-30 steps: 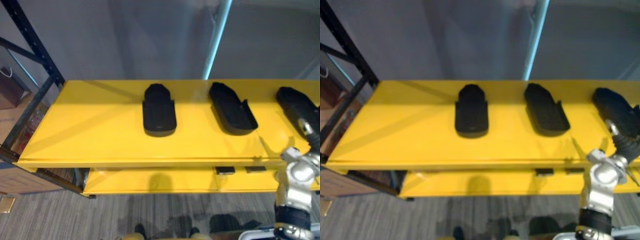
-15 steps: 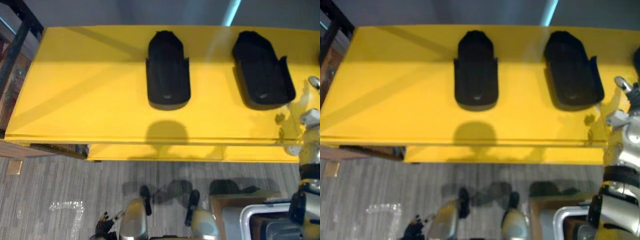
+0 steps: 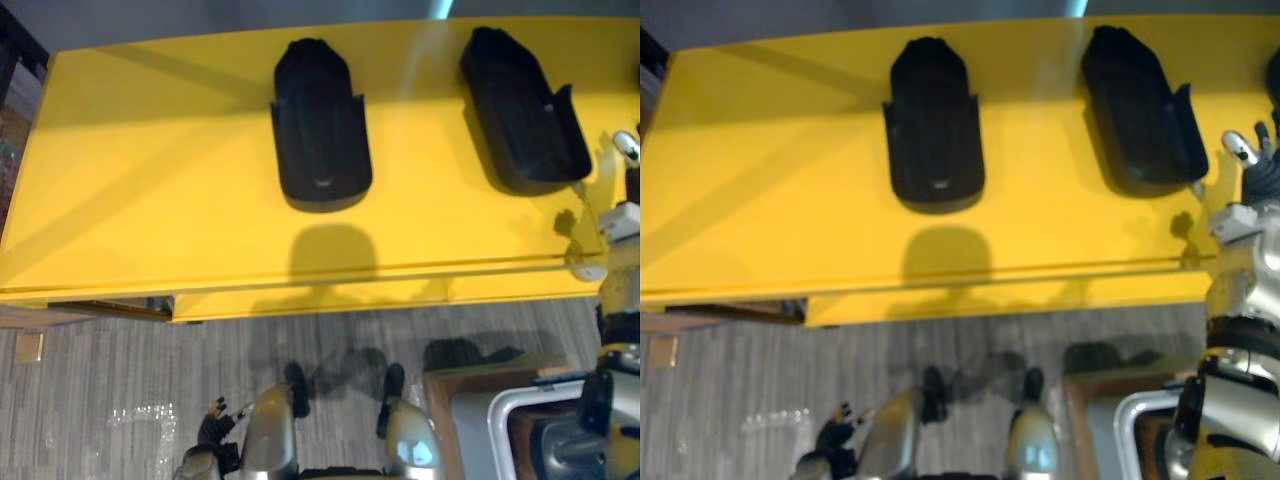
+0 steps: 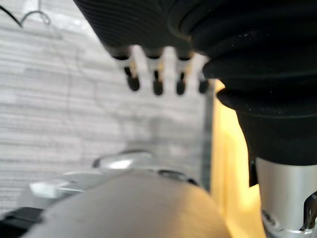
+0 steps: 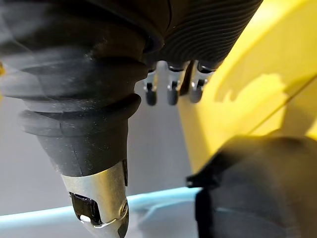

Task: Walk over and take plastic housings, then place them on the shelf

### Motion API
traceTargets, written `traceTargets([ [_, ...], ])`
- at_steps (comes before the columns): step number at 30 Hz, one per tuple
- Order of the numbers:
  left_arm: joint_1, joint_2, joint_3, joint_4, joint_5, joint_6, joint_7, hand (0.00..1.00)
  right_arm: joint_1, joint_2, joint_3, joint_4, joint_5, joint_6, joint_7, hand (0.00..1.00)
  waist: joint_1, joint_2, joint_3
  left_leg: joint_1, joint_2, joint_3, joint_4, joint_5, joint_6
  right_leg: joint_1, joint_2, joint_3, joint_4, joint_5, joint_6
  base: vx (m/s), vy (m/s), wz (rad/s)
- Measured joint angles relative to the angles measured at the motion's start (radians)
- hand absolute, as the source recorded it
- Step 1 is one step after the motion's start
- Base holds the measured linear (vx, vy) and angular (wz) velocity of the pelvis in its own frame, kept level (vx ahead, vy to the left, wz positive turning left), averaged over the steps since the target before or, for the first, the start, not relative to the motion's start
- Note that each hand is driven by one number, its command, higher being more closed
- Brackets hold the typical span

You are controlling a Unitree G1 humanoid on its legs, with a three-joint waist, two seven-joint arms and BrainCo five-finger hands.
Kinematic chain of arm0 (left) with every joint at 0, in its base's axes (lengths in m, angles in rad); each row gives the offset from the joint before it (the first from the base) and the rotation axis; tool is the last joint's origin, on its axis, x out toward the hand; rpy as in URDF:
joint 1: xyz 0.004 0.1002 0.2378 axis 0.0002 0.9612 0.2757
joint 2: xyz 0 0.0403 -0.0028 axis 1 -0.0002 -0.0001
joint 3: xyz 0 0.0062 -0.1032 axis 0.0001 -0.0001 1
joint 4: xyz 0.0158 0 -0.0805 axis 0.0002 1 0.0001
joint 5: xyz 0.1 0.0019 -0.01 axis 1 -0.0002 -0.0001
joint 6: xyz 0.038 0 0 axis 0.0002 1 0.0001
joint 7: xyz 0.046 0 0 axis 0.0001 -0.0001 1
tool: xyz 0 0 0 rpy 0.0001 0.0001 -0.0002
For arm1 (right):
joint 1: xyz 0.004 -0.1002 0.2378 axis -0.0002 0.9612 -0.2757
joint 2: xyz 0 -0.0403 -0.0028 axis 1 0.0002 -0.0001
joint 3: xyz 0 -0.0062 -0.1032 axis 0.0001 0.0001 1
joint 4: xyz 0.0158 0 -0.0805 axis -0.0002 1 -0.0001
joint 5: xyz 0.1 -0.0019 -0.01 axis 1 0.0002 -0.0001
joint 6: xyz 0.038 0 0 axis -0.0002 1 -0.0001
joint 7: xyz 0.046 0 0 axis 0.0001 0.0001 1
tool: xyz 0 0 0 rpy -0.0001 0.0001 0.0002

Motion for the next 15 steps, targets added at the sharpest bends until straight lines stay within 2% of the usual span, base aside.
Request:
traceTargets([
  [7, 0.000, 0.000, -0.009, -0.005, -0.004, 0.018, 0.000, 0.00, 0.042, 0.002, 0.001, -0.036, 0.007, 0.060, 0.074, 0.00, 0.003, 0.006, 0.003, 0.027, -0.008, 0.014, -0.040, 0.014, -0.004, 0.002, -0.006, 0.010, 0.000, -0.001, 0.000, 0.00, 0.006, -0.03],
  [12, 0.000, 0.000, -0.009, -0.003, -0.002, 0.039, -0.003, 0.00, 0.045, 0.003, 0.009, -0.039, 0.007, 0.064, 0.115, 0.00, 0.003, 0.006, 0.003, 0.044, -0.013, 0.015, -0.069, 0.030, -0.009, 0.007, -0.006, 0.010, 0.000, -0.002, -0.002, 0.00, 0.000, 0.00],
  [15, 0.000, 0.000, -0.009, 0.004, 0.006, 0.041, -0.007, 0.00, 0.047, 0.003, 0.020, -0.056, 0.007, 0.081, 0.125, 0.00, 0.002, 0.006, 0.003, 0.046, -0.013, 0.013, -0.079, 0.039, -0.010, 0.007, -0.005, 0.007, 0.000, -0.002, -0.003, -0.01, -0.001, 0.01],
])
